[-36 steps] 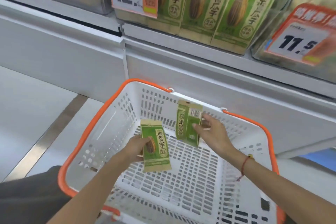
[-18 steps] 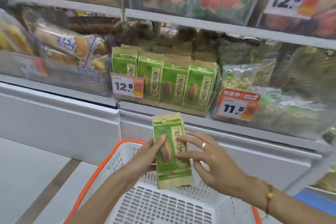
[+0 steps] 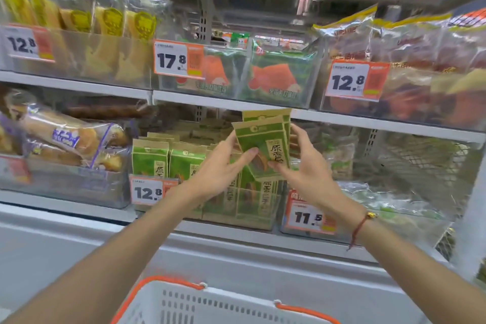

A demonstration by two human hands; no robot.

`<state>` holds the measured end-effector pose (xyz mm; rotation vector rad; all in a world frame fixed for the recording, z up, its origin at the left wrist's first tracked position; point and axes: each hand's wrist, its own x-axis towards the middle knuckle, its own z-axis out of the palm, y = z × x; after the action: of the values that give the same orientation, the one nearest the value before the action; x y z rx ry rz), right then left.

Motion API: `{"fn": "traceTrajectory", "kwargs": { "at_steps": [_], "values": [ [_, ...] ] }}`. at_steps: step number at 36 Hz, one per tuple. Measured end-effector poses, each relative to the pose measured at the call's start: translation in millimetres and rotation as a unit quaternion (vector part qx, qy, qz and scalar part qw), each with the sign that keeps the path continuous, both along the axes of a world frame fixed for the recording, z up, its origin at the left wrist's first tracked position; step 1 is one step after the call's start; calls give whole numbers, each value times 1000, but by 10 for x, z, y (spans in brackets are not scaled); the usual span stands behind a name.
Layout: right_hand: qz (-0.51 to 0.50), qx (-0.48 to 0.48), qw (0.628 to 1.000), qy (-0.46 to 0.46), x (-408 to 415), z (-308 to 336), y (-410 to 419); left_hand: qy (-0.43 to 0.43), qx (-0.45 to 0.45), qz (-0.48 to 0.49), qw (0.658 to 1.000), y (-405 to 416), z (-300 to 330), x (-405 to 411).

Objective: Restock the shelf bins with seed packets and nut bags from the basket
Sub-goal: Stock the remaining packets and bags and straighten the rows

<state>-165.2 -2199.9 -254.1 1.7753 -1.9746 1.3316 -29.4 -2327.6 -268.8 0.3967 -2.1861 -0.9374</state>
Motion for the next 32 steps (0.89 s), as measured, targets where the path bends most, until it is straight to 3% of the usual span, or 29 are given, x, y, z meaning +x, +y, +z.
{"fn": "traceTrajectory", "kwargs": {
  "at_steps": [7, 13, 20, 25, 28, 30, 32],
  "values": [
    [-17, -8, 1000, -10, -20, -61, -231, -7, -35, 42, 999, -230, -33, 2],
    [-65, 81, 994, 42, -50, -168, -229, -90, -94, 90, 987, -314, -135, 25],
    [-40, 21, 998, 35, -65, -8, -254, -83, -145, 115, 979, -261, 66, 15],
    [-31, 116, 992, 24, -129, 28, -300, -156, -166, 133, 965, -272, 111, -39],
    [-46, 64, 996, 43, -142, 69, -290, -184, -184, 141, 955, -276, 146, -90],
    [-61, 40, 996, 53, -146, 119, -265, -158, -135, 111, 972, -266, 180, -112],
    [-52, 60, 995, 57, -157, 175, -246, -84, -28, 28, 996, -235, 227, -130]
  ]
}}
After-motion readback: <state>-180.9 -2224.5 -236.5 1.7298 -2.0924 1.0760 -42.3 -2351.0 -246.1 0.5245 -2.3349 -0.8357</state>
